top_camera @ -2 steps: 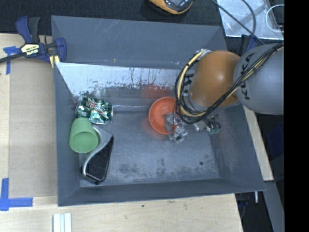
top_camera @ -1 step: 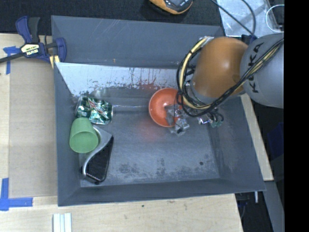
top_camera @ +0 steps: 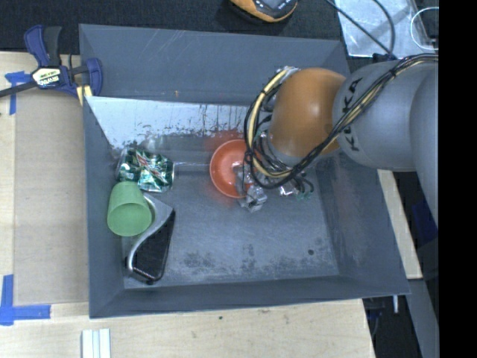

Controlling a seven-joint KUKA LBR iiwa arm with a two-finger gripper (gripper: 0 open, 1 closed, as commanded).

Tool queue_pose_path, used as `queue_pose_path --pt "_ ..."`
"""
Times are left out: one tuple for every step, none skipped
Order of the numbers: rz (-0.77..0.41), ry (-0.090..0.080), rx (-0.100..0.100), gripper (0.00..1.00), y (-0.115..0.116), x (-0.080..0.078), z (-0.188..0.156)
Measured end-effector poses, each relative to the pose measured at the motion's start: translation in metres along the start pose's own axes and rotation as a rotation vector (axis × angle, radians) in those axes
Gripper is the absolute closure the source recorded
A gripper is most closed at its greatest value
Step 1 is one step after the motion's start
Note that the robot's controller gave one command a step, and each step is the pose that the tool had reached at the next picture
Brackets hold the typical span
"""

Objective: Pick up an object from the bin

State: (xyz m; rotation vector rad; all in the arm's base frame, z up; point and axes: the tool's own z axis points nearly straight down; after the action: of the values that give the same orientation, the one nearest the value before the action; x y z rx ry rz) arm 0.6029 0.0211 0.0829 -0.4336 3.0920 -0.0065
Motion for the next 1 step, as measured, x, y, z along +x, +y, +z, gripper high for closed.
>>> queue_pose_path --pt "-0.034 0.005 -0.003 1.0 -0.027 0.0066 -0.046"
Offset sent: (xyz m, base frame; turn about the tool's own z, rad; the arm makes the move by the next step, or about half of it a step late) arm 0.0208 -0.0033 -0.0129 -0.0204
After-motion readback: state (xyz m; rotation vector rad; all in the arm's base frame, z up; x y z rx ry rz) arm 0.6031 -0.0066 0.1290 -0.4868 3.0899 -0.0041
